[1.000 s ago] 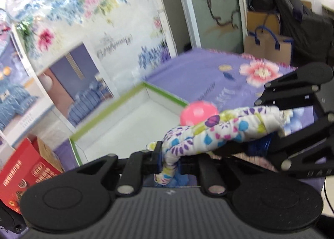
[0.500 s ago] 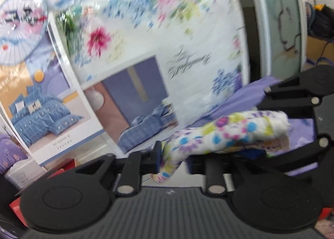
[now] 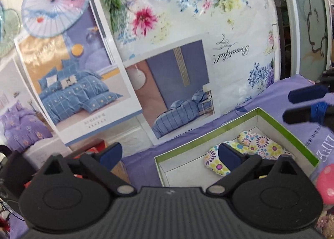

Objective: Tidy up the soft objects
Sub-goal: 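Lower the floral cloth into the green-rimmed box and open the grippers, then move both grippers to the yellow-green mesh loofah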

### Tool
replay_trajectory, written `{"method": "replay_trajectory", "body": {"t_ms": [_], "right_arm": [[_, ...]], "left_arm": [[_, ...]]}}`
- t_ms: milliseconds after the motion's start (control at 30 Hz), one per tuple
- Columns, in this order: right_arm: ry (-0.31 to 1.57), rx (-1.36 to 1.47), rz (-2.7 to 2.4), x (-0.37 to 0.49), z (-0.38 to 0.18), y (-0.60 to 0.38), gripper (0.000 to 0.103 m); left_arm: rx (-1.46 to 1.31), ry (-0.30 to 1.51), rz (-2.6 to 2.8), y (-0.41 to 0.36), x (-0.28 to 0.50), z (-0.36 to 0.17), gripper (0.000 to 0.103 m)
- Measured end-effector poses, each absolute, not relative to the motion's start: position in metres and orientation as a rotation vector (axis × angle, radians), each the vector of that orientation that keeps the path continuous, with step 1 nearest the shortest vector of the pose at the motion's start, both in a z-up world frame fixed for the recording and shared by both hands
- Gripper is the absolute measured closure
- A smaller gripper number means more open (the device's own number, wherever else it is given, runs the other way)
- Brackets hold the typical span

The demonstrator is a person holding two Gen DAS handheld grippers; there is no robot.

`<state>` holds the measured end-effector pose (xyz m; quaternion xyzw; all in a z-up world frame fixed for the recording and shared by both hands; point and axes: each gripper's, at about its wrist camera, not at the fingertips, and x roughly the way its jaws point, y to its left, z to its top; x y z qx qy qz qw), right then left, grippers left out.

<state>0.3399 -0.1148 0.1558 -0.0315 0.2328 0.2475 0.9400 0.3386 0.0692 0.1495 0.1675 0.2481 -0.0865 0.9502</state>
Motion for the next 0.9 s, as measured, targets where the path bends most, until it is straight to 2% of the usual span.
{"method": "replay_trajectory", "body": {"t_ms": [233, 433, 667, 900], "right_arm": [[0.428, -0.035, 0.466, 0.265, 0.180, -0.134, 0.078], [0.447, -0.041, 0.454, 0.189, 0.174, -0.135, 0.073], [0.568, 0.110, 0.443, 0.119, 0.113, -0.132, 0.069], [0.697, 0.221, 0.421, 0.086, 0.059, -0.121, 0.066]], "left_arm": [[0.351, 0.474, -0.198, 0.067, 0.265, 0.167, 0.004], [0.340, 0.487, -0.214, 0.068, 0.189, 0.155, 0.003], [0.303, 0.603, -0.284, 0.060, 0.125, 0.110, 0.003], [0.142, 0.759, -0.414, 0.054, 0.116, 0.076, 0.003]]}}
